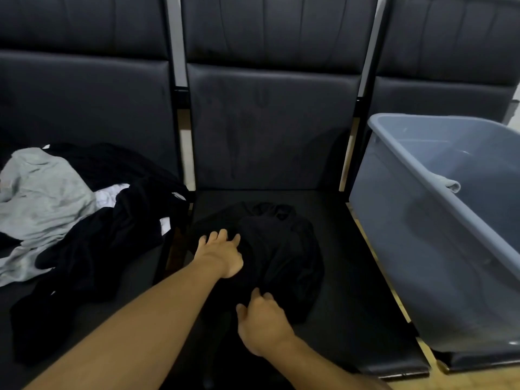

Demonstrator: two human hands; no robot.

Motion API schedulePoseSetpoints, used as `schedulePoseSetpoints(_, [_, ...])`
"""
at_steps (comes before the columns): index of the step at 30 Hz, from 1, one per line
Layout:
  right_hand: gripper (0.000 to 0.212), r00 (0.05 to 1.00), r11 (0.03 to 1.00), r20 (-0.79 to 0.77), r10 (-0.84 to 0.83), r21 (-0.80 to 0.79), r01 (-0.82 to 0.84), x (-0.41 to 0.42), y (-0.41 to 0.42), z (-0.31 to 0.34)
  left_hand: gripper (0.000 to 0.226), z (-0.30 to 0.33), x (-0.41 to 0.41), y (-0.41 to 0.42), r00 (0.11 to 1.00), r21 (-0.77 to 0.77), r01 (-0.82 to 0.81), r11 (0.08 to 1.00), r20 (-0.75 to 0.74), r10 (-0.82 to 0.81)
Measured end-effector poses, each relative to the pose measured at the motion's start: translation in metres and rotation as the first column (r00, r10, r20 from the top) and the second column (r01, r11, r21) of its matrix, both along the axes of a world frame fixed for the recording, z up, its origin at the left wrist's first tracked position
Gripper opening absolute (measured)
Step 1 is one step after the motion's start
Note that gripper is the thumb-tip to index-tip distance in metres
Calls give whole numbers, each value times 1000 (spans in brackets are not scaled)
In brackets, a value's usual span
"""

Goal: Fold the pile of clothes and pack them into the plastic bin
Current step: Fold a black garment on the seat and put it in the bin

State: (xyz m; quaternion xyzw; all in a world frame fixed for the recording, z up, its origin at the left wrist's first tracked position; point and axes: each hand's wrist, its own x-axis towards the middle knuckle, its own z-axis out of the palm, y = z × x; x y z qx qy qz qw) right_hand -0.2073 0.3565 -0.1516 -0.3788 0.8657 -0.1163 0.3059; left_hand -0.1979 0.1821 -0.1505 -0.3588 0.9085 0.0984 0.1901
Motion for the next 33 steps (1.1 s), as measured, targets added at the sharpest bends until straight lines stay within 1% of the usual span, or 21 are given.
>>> schedulePoseSetpoints(1, [46, 999, 996, 49, -11, -89, 15, 3, -1, 1, 64, 0, 1, -1, 999, 7, 11, 1000, -38, -11])
schedulePoseSetpoints(2, [39, 999, 984, 50, -2, -179, 11, 4, -1, 4, 65, 0, 4, -2, 996, -6, 25, 1000, -88, -25])
schedulePoseSetpoints(3, [34, 999, 963, -25, 21, -268, -27, 1, 2, 6, 63, 0, 8, -2, 987, -41, 42, 998, -154, -48])
schedulePoseSetpoints(5, [25, 953, 888, -302, 38, -427, -170, -11, 13, 8, 52, 1, 19, 1, 931, -150, 89, 985, -339, -136])
schedulePoseSetpoints(6, [21, 908, 854, -417, 43, -456, -250, -20, 21, 6, 41, 1, 26, 5, 873, -188, 127, 974, -445, -200])
schedulePoseSetpoints(7, [18, 867, 849, -494, 58, -433, -303, -30, 29, 2, 30, 0, 35, 10, 817, -190, 175, 966, -519, -251])
schedulePoseSetpoints(8, [20, 827, 868, -557, 74, -372, -328, -39, 36, -3, 26, -1, 45, 16, 786, -165, 235, 958, -548, -287])
schedulePoseSetpoints(10, [35, 818, 922, -550, 168, -207, -329, -51, 47, -9, 38, -6, 64, 31, 813, -75, 342, 937, -477, -335])
schedulePoseSetpoints(12, [47, 864, 934, -448, 230, -146, -325, -58, 56, -11, 49, -13, 77, 39, 864, -40, 376, 926, -347, -366])
schedulePoseSetpoints(13, [49, 879, 932, -416, 234, -161, -324, -60, 60, -9, 47, -17, 81, 41, 871, -57, 376, 925, -320, -373])
schedulePoseSetpoints(15, [42, 886, 914, -411, 213, -237, -329, -65, 67, -2, 33, -18, 83, 42, 871, -88, 366, 927, -318, -374])
schedulePoseSetpoints(17, [35, 862, 891, -437, 256, -239, -386, -70, 76, 4, 23, -13, 85, 42, 883, -106, 345, 933, -299, -361])
schedulePoseSetpoints(19, [32, 802, 854, -446, 397, -140, -501, -73, 86, 8, 22, -9, 88, 44, 895, -103, 334, 937, -278, -349])
schedulePoseSetpoints(21, [37, 743, 815, -492, 453, -108, -569, -77, 93, 7, 21, -3, 92, 49, 891, -87, 343, 935, -284, -353])
schedulePoseSetpoints(22, [41, 739, 802, -522, 426, -161, -576, -79, 95, 7, 29, -1, 94, 52, 884, -84, 356, 931, -291, -365])
schedulePoseSetpoints(24, [41, 765, 796, -507, 396, -225, -561, -81, 93, 10, 51, 0, 100, 57, 877, -97, 383, 919, -273, -395])
schedulePoseSetpoints(26, [60, 792, 826, -405, 457, -137, -547, -84, 89, 11, 65, -3, 107, 61, 884, -106, 405, 908, -209, -419])
schedulePoseSetpoints(27, [71, 796, 837, -344, 497, -53, -545, -85, 86, 11, 67, -6, 110, 64, 888, -118, 410, 904, -172, -425])
schedulePoseSetpoints(28, [76, 780, 830, -322, 536, 30, -558, -85, 84, 10, 65, -9, 112, 66, 892, -145, 408, 901, -148, -427])
schedulePoseSetpoints(31, [62, 703, 792, -394, 592, 122, -598, -80, 81, 3, 54, -14, 112, 74, 883, -277, 431, 859, -68, -465])
schedulePoseSetpoints(33, [49, 629, 762, -459, 627, 191, -619, -76, 78, -2, 65, -14, 111, 78, 875, -307, 467, 829, 24, -484])
